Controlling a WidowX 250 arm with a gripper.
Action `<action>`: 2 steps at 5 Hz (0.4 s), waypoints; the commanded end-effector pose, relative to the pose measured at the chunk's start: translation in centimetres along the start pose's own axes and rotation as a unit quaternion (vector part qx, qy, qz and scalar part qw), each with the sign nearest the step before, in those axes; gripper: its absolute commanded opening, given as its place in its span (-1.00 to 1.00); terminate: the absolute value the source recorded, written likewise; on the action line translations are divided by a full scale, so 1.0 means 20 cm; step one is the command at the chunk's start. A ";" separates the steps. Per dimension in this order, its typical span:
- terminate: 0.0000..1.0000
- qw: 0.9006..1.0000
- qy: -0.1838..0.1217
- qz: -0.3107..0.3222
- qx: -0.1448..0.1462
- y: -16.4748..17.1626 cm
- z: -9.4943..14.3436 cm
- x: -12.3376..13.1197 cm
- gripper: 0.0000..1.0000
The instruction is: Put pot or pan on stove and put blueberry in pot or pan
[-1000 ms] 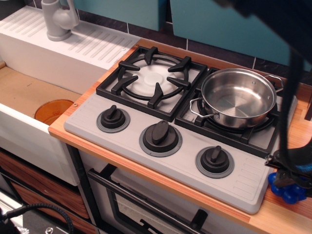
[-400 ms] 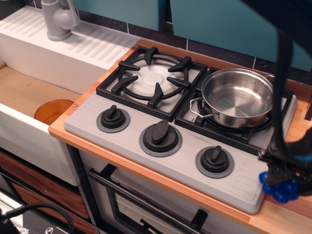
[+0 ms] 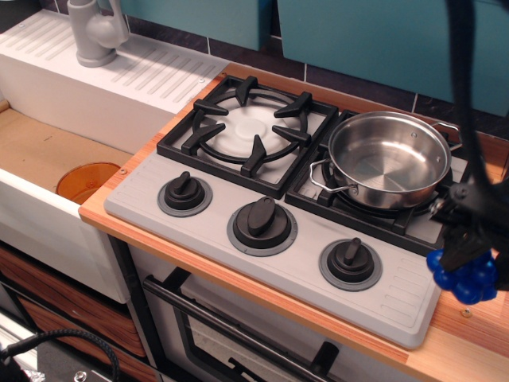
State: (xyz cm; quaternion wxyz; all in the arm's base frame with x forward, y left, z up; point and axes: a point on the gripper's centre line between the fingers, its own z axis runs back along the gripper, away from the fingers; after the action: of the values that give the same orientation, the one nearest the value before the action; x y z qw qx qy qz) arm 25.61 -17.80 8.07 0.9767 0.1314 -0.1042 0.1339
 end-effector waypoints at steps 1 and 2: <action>-1.00 1.000 -0.019 -0.003 -0.025 0.12 0.15 0.28 -1.00; -1.00 0.999 -0.027 -0.020 -0.027 0.20 0.10 0.43 -1.00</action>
State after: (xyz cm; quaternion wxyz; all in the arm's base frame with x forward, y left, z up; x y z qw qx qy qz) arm 31.14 -12.07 10.69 0.9812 0.1298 -0.1013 0.1003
